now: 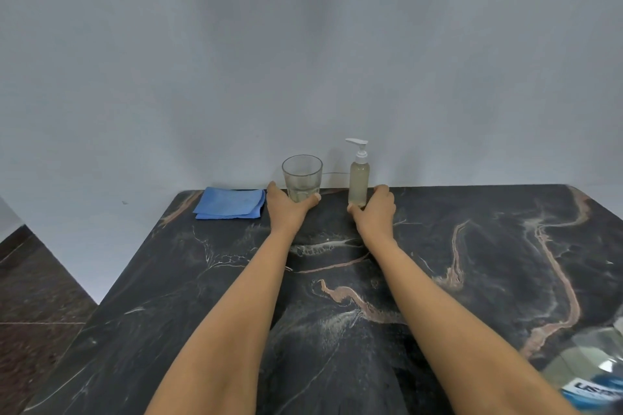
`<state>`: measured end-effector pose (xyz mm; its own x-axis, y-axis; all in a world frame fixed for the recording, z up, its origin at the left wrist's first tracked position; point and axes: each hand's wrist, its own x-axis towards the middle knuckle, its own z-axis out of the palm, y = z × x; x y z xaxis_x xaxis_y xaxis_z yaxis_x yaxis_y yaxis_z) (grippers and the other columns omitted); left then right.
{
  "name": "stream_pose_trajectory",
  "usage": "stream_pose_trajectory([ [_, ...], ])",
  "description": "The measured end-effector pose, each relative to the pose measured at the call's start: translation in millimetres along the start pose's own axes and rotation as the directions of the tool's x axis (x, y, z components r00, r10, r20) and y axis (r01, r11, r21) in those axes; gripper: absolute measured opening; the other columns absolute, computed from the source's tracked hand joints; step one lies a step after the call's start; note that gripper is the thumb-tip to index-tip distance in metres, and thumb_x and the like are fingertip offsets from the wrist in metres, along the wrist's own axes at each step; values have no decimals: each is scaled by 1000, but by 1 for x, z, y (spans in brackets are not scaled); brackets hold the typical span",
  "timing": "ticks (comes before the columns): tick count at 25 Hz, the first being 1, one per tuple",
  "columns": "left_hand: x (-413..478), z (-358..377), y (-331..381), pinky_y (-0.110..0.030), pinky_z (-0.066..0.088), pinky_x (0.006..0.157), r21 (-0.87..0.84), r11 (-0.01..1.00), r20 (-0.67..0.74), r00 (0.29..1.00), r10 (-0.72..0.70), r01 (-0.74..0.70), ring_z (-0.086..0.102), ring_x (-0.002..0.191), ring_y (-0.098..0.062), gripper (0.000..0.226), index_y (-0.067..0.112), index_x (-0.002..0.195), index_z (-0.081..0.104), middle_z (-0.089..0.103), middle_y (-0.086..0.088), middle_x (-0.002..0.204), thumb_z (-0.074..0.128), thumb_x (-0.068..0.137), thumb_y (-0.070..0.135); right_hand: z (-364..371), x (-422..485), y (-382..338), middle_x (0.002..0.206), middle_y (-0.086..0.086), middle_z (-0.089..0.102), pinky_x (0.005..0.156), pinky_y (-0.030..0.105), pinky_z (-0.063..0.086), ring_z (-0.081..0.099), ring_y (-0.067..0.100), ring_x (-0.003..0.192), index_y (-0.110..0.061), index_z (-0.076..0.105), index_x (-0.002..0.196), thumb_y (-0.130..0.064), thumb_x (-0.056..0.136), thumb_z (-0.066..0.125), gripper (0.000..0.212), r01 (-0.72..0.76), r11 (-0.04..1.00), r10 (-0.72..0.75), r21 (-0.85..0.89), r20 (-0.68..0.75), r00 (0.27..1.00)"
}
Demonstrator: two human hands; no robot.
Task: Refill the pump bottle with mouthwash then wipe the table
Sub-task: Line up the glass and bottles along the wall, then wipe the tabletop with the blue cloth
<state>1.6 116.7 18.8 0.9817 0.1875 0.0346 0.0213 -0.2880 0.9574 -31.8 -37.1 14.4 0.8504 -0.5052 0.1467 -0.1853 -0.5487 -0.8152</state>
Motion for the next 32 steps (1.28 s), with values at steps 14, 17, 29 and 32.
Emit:
stream_pose_trajectory([
  [14,-213,-35,32,-27,39,96,59,994,33,995,94,-96,48,123,-21,61,8,134,41,49,-9,135,70,85,30,-136,-176,-13,123,6,43,83,23,39,50,18,105,-10,49,119,-9,88,58,32,226,972,-230,60,71,971],
  [17,-257,-30,33,-28,43,93,98,981,106,982,154,-165,51,115,-16,53,11,129,46,51,-4,130,68,86,31,-163,-212,-1,119,4,45,83,22,40,47,12,100,-10,51,118,-10,87,60,32,265,962,-269,60,66,961],
  [29,-325,-10,24,-37,41,100,324,873,255,922,291,-365,45,122,-21,43,13,122,52,55,-4,124,62,88,37,-228,-269,79,131,20,39,100,45,36,40,34,118,-2,37,131,-30,70,81,81,102,994,-103,-29,-477,873],
  [32,-324,-8,24,-40,41,100,349,869,253,928,273,-350,43,123,-22,42,14,122,52,54,-4,124,61,89,38,-227,-252,87,137,22,36,105,46,33,37,36,125,1,27,139,-35,67,83,98,24,1000,-23,-2,-372,928],
])
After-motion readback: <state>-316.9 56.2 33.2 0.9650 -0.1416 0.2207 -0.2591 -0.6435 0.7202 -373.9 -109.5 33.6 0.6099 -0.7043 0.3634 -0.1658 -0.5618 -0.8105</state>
